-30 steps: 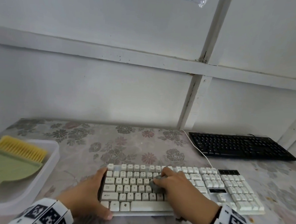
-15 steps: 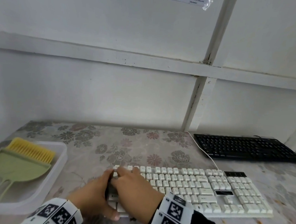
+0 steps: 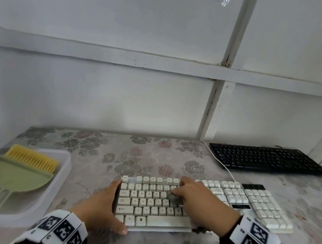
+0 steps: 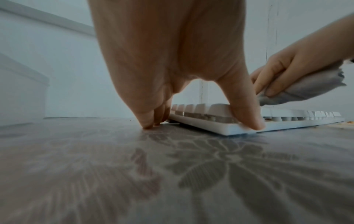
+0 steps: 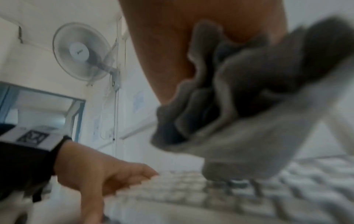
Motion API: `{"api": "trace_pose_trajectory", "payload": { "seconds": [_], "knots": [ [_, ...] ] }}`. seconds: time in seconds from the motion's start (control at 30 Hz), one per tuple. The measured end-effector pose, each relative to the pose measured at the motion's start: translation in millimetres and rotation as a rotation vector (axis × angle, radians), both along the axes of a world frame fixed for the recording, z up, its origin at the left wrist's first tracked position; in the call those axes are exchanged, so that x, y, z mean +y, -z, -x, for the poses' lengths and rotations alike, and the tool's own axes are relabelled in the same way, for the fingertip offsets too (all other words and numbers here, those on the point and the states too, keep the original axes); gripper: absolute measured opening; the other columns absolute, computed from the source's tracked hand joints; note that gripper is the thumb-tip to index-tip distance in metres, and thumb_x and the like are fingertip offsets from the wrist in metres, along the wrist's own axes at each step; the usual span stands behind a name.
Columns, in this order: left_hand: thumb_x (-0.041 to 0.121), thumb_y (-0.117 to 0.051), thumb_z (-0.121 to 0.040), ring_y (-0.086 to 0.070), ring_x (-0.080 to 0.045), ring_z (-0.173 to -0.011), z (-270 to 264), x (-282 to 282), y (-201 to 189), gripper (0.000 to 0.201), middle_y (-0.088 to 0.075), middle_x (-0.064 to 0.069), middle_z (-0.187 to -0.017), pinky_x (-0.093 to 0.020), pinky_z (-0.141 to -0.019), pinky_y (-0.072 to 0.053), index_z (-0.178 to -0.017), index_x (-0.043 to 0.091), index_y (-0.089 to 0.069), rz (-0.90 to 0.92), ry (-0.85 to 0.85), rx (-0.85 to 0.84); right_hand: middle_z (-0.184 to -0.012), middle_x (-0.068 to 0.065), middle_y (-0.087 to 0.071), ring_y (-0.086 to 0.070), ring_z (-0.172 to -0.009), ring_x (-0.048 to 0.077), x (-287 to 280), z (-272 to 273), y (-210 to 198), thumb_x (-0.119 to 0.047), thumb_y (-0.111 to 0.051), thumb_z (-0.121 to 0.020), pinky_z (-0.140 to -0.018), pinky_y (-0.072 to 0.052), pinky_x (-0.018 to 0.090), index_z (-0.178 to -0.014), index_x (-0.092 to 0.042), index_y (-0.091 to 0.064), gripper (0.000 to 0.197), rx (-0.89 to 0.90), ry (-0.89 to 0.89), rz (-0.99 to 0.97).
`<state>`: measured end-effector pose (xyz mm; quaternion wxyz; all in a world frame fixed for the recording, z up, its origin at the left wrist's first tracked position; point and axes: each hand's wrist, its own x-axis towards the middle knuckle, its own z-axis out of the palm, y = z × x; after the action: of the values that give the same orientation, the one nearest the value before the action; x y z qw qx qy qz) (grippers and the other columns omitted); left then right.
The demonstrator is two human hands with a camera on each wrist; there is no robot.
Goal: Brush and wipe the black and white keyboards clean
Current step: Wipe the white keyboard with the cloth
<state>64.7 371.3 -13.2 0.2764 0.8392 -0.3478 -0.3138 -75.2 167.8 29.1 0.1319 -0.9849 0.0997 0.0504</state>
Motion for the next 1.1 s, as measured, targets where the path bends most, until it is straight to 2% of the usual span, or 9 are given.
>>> {"api": "trace_pose_trajectory", "payload": {
  "seconds": [0.07, 0.2, 0.33, 0.47, 0.63, 0.83, 0.9, 0.97, 1.1],
  "knots": [
    [0.033, -0.087, -0.054, -0.046, 0.000, -0.113, 0.5, 0.1, -1.3, 0.120, -0.044, 0.025, -0.117, -0.018, -0.099, -0.036, -0.143, 0.031, -0.007, 0.006, -0.006, 0.001, -0.082, -0.017, -0.030, -0.040, -0.092, 0.017, 19.1, -13.3, -6.2, -0.005, -0.046, -0.092, -0.069, -0.031, 0.019, -0.066, -0.027, -0.054, 0.035, -0.037, -0.022, -0.056],
    [0.033, -0.088, -0.050, -0.050, 0.000, -0.113, -2.1, 0.8, -0.2, 0.121, -0.049, 0.022, -0.120, -0.017, -0.097, -0.040, -0.143, 0.029, -0.010, 0.017, -0.009, -0.006, -0.099, -0.001, -0.042, -0.040, -0.095, 0.021, 65.2, -44.0, -8.8, -0.007, -0.048, -0.093, -0.092, -0.034, 0.038, -0.101, -0.016, -0.066, 0.022, -0.083, -0.250, -0.046],
    [0.034, -0.089, -0.051, -0.047, -0.004, -0.120, -2.1, 0.4, 0.0, 0.125, -0.047, 0.016, -0.127, -0.017, -0.097, -0.039, -0.145, 0.026, -0.007, 0.012, -0.019, -0.020, -0.119, 0.013, -0.044, -0.044, -0.107, 0.038, 84.5, -61.9, 0.6, -0.004, -0.049, -0.089, -0.095, -0.035, 0.046, -0.115, -0.008, -0.063, 0.030, 0.029, -0.339, 0.115],
    [0.045, -0.090, -0.042, -0.046, -0.001, -0.114, -1.2, 0.7, -4.8, 0.134, -0.043, 0.025, -0.118, -0.014, -0.094, -0.036, -0.143, 0.031, -0.004, -0.011, 0.006, -0.005, -0.110, 0.008, -0.042, -0.042, -0.107, 0.035, 58.7, -39.8, 1.9, -0.001, -0.045, -0.089, -0.081, -0.037, 0.043, -0.101, -0.014, -0.064, 0.026, 0.006, -0.269, 0.051],
    [0.036, -0.086, -0.054, -0.045, -0.003, -0.115, 1.0, 0.3, -4.5, 0.123, -0.044, 0.022, -0.120, -0.016, -0.097, -0.035, -0.145, 0.031, -0.003, -0.025, -0.018, 0.002, -0.089, -0.007, -0.035, -0.040, -0.085, 0.020, 11.1, -13.0, 6.3, -0.002, -0.046, -0.089, -0.079, -0.024, 0.029, -0.082, -0.017, -0.058, 0.020, -0.002, -0.163, -0.009],
    [0.034, -0.086, -0.053, -0.045, -0.003, -0.117, 2.8, 0.7, -7.2, 0.123, -0.043, 0.022, -0.122, -0.019, -0.100, -0.035, -0.145, 0.030, -0.004, -0.021, -0.023, 0.021, -0.093, -0.005, -0.044, -0.053, -0.085, 0.016, -33.4, 9.3, 4.3, -0.024, -0.051, -0.096, -0.073, -0.041, 0.021, -0.085, -0.017, -0.066, 0.020, 0.054, 0.041, -0.082],
    [0.033, -0.087, -0.053, -0.044, -0.002, -0.118, 3.3, 0.7, -7.5, 0.123, -0.042, 0.024, -0.121, -0.019, -0.101, -0.034, -0.145, 0.030, -0.004, -0.018, -0.025, 0.039, -0.099, -0.003, -0.049, -0.054, -0.089, 0.015, -42.8, 12.7, -7.1, -0.029, -0.050, -0.097, -0.079, -0.043, 0.021, -0.093, -0.016, -0.069, 0.023, 0.020, 0.082, -0.103],
    [0.032, -0.087, -0.054, -0.044, 0.002, -0.113, 3.5, -0.2, -7.7, 0.122, -0.041, 0.028, -0.118, -0.015, -0.096, -0.035, -0.144, 0.031, -0.006, -0.004, -0.024, 0.058, -0.106, -0.003, -0.053, -0.054, -0.095, 0.014, -45.9, 12.5, -10.1, -0.029, -0.049, -0.097, -0.085, -0.043, 0.021, -0.108, -0.019, -0.069, 0.024, -0.060, 0.094, -0.123],
    [0.032, -0.086, -0.054, -0.042, 0.009, -0.104, 2.8, -1.4, -7.3, 0.119, -0.038, 0.032, -0.112, -0.007, -0.083, -0.032, -0.142, 0.034, -0.006, -0.006, -0.018, 0.048, -0.103, -0.005, -0.051, -0.051, -0.089, 0.012, -39.4, 14.4, 16.0, -0.024, -0.046, -0.098, -0.080, -0.042, 0.020, -0.111, -0.020, -0.065, 0.023, -0.089, 0.017, -0.098]
  ]
}}
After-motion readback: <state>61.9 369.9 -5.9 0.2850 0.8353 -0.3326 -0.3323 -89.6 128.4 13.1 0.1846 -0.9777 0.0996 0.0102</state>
